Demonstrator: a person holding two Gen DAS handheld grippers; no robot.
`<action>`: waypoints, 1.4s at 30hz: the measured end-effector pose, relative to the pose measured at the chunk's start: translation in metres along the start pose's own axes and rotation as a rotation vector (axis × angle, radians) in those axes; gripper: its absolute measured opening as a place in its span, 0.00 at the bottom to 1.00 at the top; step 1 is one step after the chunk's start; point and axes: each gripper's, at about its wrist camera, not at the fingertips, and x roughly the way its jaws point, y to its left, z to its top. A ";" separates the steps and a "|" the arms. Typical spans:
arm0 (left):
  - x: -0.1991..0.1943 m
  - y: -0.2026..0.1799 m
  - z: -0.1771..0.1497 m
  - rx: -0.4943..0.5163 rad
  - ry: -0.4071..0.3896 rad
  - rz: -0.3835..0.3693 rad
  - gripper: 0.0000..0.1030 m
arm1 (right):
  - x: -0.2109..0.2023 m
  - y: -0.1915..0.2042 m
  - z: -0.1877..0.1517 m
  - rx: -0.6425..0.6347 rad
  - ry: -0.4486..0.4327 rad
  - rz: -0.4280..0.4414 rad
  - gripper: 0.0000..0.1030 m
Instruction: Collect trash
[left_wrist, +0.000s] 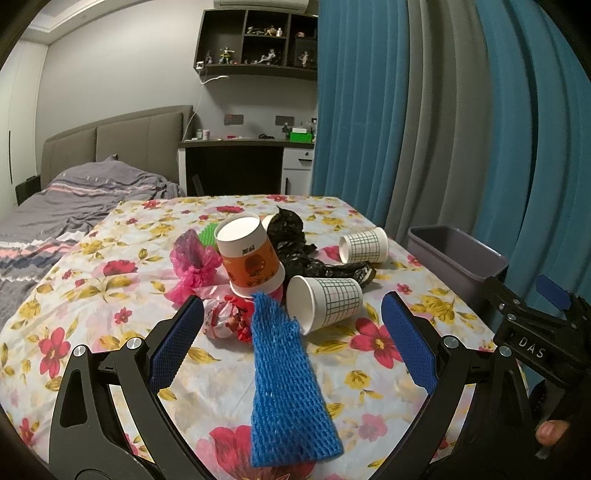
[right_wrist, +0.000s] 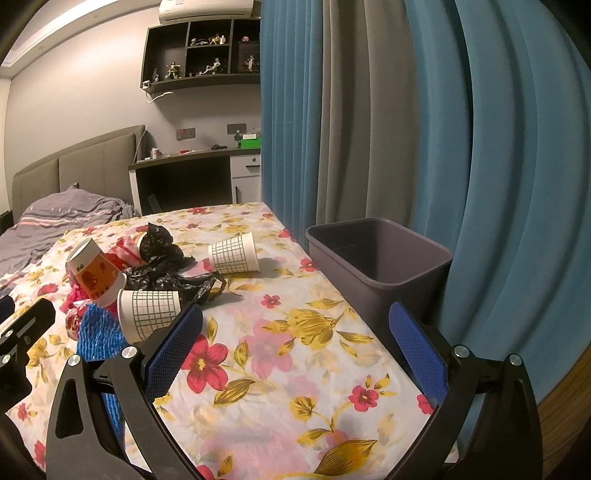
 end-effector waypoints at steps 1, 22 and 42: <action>0.000 0.000 0.000 0.000 0.000 0.000 0.93 | 0.001 0.000 0.000 0.001 0.000 0.000 0.95; 0.002 -0.003 0.001 0.005 0.005 -0.001 0.93 | 0.007 -0.005 -0.003 0.013 0.006 -0.007 0.95; 0.011 -0.010 -0.001 0.005 0.011 -0.007 0.92 | 0.009 -0.007 -0.003 0.015 0.004 -0.008 0.95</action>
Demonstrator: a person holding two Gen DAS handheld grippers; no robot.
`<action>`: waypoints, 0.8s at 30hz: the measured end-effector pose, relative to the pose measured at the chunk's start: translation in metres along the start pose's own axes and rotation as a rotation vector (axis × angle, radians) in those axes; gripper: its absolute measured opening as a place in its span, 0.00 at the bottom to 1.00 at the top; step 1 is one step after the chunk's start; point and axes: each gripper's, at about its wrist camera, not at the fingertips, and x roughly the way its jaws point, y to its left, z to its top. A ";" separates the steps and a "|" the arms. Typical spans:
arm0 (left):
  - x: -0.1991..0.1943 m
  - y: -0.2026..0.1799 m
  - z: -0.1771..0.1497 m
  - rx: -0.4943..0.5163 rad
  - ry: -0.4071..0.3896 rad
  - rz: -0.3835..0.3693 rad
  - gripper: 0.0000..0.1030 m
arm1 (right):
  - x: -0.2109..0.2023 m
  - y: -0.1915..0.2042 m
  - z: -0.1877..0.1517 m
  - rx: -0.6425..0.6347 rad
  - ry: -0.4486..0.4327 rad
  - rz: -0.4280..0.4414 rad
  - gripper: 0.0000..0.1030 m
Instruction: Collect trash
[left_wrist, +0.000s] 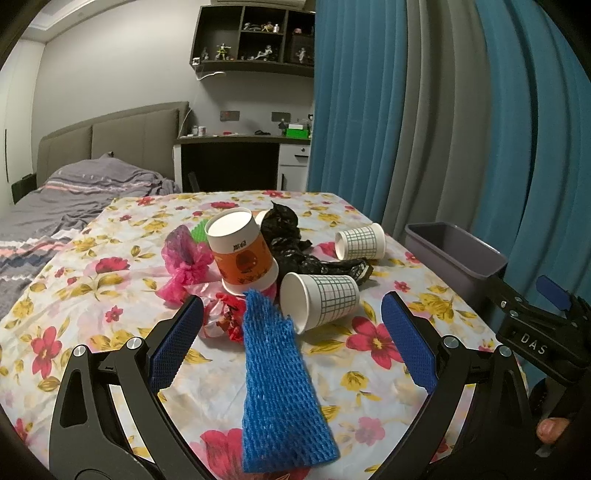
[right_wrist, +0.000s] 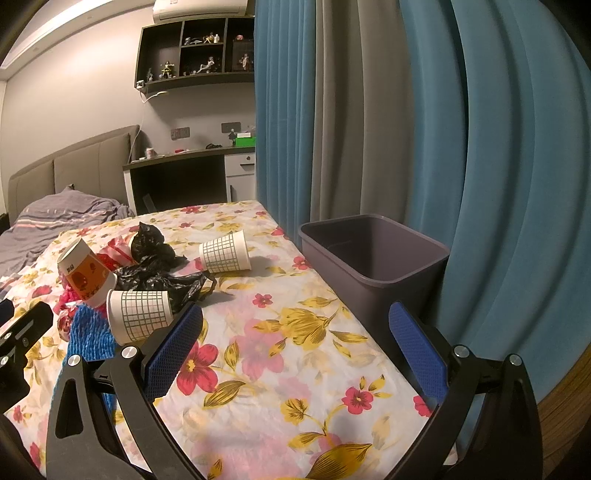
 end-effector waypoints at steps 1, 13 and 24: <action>0.001 -0.001 -0.001 0.000 0.001 -0.002 0.93 | 0.000 0.000 0.000 0.000 0.000 0.000 0.95; 0.000 0.029 -0.021 -0.027 0.035 -0.014 0.92 | 0.000 0.003 -0.003 -0.003 0.002 0.018 0.95; 0.036 0.044 -0.043 -0.072 0.212 -0.077 0.67 | 0.001 0.025 -0.013 -0.039 0.025 0.090 0.94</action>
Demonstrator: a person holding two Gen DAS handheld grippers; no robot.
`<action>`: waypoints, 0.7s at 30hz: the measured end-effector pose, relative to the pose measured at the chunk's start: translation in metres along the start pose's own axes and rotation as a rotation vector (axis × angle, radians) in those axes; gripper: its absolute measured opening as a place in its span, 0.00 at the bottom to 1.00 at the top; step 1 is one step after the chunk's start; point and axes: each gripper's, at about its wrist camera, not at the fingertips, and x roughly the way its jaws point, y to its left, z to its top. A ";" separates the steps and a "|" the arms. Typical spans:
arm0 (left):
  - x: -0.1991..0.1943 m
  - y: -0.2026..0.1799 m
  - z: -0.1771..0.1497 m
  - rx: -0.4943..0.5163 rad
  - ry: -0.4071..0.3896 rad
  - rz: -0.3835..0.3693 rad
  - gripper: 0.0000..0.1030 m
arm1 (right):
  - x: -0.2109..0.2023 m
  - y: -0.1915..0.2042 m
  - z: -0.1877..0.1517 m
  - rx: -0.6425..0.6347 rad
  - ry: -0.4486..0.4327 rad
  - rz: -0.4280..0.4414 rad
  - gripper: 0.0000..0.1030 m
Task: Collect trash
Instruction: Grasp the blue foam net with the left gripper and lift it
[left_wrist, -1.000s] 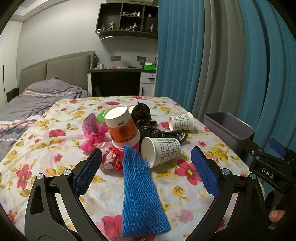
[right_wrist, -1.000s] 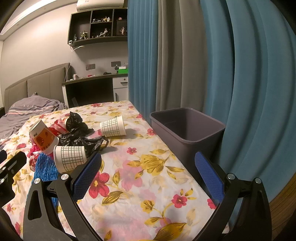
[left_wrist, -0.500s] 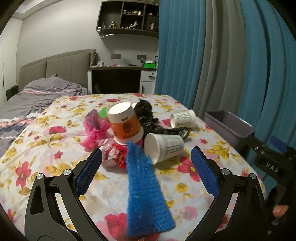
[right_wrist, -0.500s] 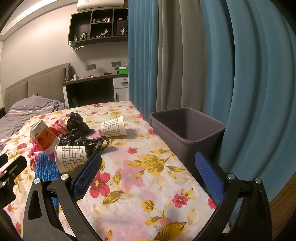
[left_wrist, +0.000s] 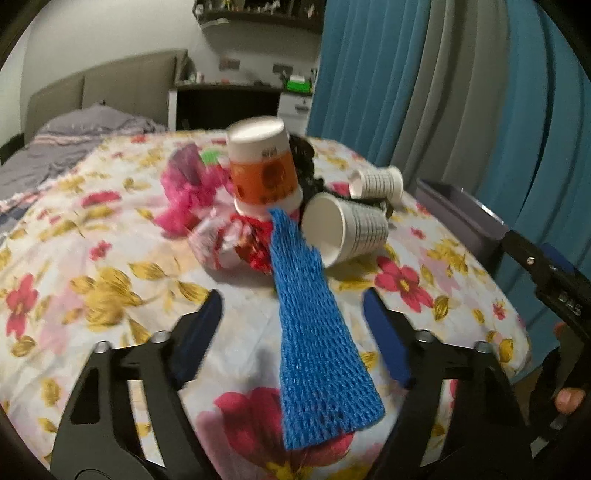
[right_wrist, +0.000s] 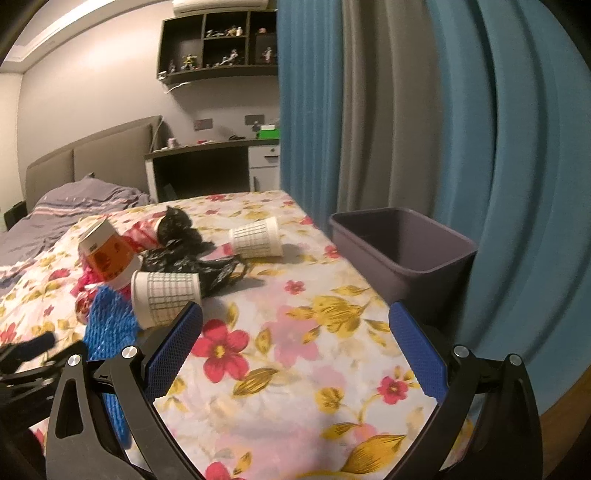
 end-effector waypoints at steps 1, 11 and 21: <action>0.006 0.000 -0.001 -0.003 0.017 -0.005 0.65 | 0.001 0.002 0.000 -0.004 0.004 0.009 0.93; 0.034 0.001 -0.009 -0.028 0.119 -0.108 0.06 | 0.011 0.026 -0.006 -0.053 0.046 0.087 0.89; -0.020 0.017 0.009 -0.041 -0.040 -0.121 0.06 | 0.028 0.054 -0.011 -0.087 0.105 0.166 0.68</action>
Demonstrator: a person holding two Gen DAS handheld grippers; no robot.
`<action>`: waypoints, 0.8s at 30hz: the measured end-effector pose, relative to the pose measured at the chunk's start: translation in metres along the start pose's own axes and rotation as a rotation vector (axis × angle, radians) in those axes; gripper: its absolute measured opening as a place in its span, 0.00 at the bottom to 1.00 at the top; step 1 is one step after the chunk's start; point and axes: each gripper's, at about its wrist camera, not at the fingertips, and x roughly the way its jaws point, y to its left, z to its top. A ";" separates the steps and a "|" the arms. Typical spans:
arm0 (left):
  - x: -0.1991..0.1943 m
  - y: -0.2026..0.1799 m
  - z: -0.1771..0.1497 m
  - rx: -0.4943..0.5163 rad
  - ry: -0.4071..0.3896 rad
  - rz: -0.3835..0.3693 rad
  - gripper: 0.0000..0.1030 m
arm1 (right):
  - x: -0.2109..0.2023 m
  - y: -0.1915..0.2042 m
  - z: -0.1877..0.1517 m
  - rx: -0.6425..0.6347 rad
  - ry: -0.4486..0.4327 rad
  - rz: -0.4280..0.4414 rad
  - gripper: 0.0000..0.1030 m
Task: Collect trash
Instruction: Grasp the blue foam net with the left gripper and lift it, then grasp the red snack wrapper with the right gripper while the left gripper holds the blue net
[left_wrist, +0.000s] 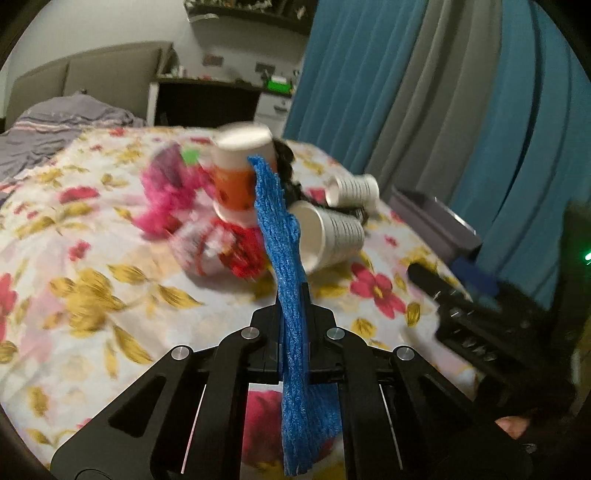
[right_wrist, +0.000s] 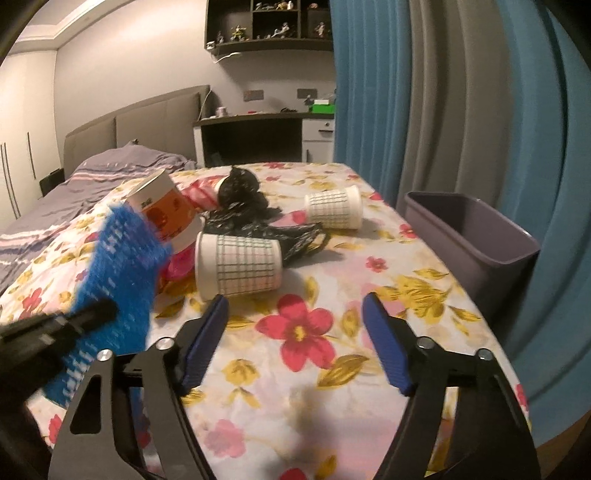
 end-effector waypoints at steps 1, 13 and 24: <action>-0.005 0.003 0.003 -0.001 -0.017 0.013 0.06 | 0.002 0.003 0.000 -0.004 0.007 0.007 0.67; -0.040 0.059 0.024 -0.087 -0.130 0.152 0.06 | 0.015 0.058 0.012 -0.087 0.034 0.132 0.59; -0.050 0.084 0.024 -0.110 -0.149 0.217 0.06 | 0.065 0.116 0.026 -0.157 0.144 0.236 0.66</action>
